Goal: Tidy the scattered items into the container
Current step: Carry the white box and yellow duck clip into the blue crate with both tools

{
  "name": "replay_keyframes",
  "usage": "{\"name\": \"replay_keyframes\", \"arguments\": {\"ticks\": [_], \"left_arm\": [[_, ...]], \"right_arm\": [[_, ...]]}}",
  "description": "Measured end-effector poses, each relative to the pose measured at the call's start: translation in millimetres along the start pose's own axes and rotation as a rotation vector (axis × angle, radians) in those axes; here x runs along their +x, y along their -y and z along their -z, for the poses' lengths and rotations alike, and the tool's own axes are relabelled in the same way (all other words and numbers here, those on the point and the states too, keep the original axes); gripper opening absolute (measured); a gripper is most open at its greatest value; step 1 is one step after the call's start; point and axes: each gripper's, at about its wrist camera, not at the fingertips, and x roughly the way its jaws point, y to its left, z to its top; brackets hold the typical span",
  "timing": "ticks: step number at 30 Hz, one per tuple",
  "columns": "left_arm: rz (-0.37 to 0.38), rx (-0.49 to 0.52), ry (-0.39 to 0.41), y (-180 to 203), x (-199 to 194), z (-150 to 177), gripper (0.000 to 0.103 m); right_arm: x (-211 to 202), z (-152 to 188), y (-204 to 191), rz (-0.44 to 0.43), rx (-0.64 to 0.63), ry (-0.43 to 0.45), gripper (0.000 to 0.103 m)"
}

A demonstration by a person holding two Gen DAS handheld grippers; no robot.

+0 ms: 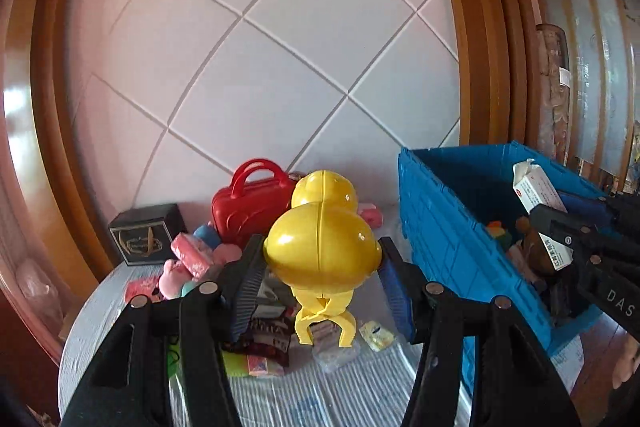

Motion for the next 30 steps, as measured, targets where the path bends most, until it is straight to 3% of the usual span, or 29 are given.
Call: {"name": "replay_keyframes", "arguments": {"ticks": [4,9,11,14,17,22,30], "left_arm": [[-0.014,0.007,0.059,48.4,6.4,-54.5,0.055],[0.025,-0.019,0.075,122.4,21.2,-122.1,0.055],[0.049,-0.036,0.057,148.8,31.9,-142.6,0.055],[0.131,-0.059,-0.048,185.1,59.6,-155.5,0.055],[0.181,-0.03,-0.198,227.1,97.3,-141.6,0.055],[0.24,0.066,-0.475,285.8,154.9,-82.9,0.055],[0.293,0.099,-0.705,321.9,196.3,-26.2,0.055]], "right_arm": [[4.2,-19.9,75.9,0.021,-0.014,-0.003,0.027],[19.0,-40.9,164.7,0.047,-0.051,-0.042,0.027],[30.1,-45.7,193.3,0.051,-0.064,-0.074,0.027],[44.5,-41.2,227.5,0.042,-0.07,-0.14,0.027],[64.8,-27.0,255.1,0.025,-0.045,-0.228,0.027],[103.4,18.1,278.1,-0.028,-0.008,-0.451,0.027],[134.5,69.4,288.1,-0.08,0.046,-0.68,0.027]]}}
